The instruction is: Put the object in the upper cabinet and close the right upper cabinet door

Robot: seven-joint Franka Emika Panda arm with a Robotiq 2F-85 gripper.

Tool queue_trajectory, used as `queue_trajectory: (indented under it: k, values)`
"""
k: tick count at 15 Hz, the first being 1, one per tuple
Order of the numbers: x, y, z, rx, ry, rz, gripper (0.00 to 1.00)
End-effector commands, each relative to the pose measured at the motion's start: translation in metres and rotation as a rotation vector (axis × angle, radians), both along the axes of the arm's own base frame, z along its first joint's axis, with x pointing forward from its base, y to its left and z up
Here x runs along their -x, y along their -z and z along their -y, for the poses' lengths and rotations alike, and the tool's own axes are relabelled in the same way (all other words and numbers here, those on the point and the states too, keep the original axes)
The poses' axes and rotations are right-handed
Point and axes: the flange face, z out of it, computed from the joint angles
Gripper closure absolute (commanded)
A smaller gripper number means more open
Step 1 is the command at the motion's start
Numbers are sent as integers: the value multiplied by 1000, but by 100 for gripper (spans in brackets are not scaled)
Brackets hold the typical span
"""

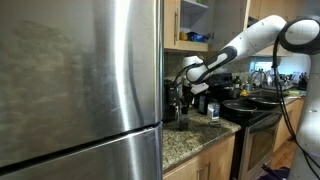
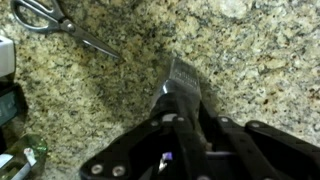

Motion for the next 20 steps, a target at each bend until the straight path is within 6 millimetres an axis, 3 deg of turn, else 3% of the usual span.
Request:
queue_trajectory:
  k: [1, 2, 3, 5, 12, 13, 14, 16, 20]
  values:
    - [22, -61, 10, 16, 8, 73, 86]
    - [26, -71, 11, 19, 20, 75, 62]
    - [29, -75, 13, 23, 20, 61, 61]
    - [27, -73, 14, 15, 36, 42, 49]
    - [-10, -23, 15, -117, 83, 34, 1]
    - [-13, -18, 14, -137, 84, 23, 0]
    - [-1, -27, 12, -101, 83, 32, 11]
    - [-8, -15, 11, -120, 92, 16, 0]
    - [-23, 21, 16, -88, 126, -103, 0]
